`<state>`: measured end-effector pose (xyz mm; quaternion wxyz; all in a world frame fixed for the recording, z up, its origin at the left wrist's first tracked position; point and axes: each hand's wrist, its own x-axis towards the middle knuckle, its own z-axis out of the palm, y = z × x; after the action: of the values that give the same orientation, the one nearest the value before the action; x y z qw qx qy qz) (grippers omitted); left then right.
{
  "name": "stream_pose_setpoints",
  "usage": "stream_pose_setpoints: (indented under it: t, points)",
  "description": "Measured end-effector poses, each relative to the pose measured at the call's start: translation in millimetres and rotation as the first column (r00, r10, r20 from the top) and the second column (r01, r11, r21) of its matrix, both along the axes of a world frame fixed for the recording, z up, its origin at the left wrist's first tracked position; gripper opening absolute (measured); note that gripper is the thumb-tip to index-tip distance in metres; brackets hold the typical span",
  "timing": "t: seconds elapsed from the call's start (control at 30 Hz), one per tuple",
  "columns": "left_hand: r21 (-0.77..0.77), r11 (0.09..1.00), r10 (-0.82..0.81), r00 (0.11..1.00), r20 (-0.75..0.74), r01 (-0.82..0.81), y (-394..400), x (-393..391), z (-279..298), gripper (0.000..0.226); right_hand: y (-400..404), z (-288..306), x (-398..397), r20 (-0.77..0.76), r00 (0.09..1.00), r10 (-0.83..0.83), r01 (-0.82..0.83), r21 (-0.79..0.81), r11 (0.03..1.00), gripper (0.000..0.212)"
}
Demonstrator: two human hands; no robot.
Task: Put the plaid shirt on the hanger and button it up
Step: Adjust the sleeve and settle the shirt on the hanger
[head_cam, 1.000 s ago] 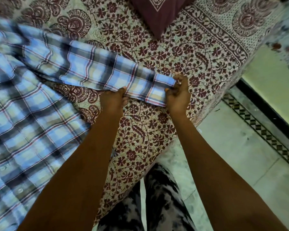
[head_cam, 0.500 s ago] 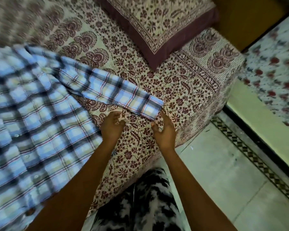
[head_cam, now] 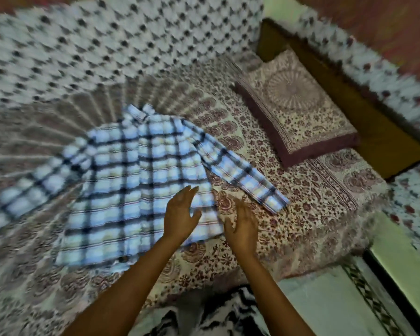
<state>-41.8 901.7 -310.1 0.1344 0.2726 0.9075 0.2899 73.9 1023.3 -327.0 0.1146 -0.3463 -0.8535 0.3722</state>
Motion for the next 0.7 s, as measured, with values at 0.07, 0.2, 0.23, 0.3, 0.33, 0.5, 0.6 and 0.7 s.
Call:
stream_pose_setpoints:
  t: [0.07,0.2,0.23,0.3,0.33,0.5,0.6,0.7]
  points:
    - [0.003,0.999,0.040,0.998,-0.043,-0.039,-40.8,-5.9,9.0,0.061,-32.1,10.4,-11.0,0.007,0.999,0.048,-0.049,0.037,0.998,0.061]
    - [0.047,0.991,0.128,0.988,-0.090,-0.124,-139.5,-12.0,24.2,0.062,-114.5,27.2,-36.4,-0.003,0.989,0.151,-0.149,0.118,0.982,0.058]
    - [0.045,0.989,0.142,0.984,-0.103,-0.138,-157.3,-12.6,26.3,0.062,-129.2,29.1,-41.8,0.012,0.985,0.174,-0.174,0.136,0.975,0.057]
    - [0.031,0.979,0.203,0.972,-0.118,-0.201,-203.7,-16.7,31.0,0.062,-169.6,33.7,-57.8,0.026,0.971,0.239,-0.240,0.150,0.959,0.056]
    - [0.024,0.976,0.219,0.967,-0.129,-0.218,-220.9,-20.0,30.3,0.062,-184.4,34.5,-64.2,0.027,0.966,0.256,-0.257,0.149,0.955,0.056]
    - [0.001,0.940,0.338,0.935,-0.108,-0.340,-304.8,-45.3,34.0,0.060,-263.3,35.7,-103.2,-0.006,0.930,0.367,-0.363,0.127,0.923,0.056]
    - [-0.016,0.908,0.417,0.904,-0.093,-0.420,-341.4,-65.7,30.5,0.059,-299.5,28.0,-133.8,-0.012,0.903,0.430,-0.426,0.120,0.897,0.055]
    - [-0.069,0.879,0.468,0.881,-0.073,-0.472,-372.0,-93.4,20.6,0.059,-328.6,13.1,-173.8,-0.037,0.881,0.471,-0.467,0.090,0.880,0.056]
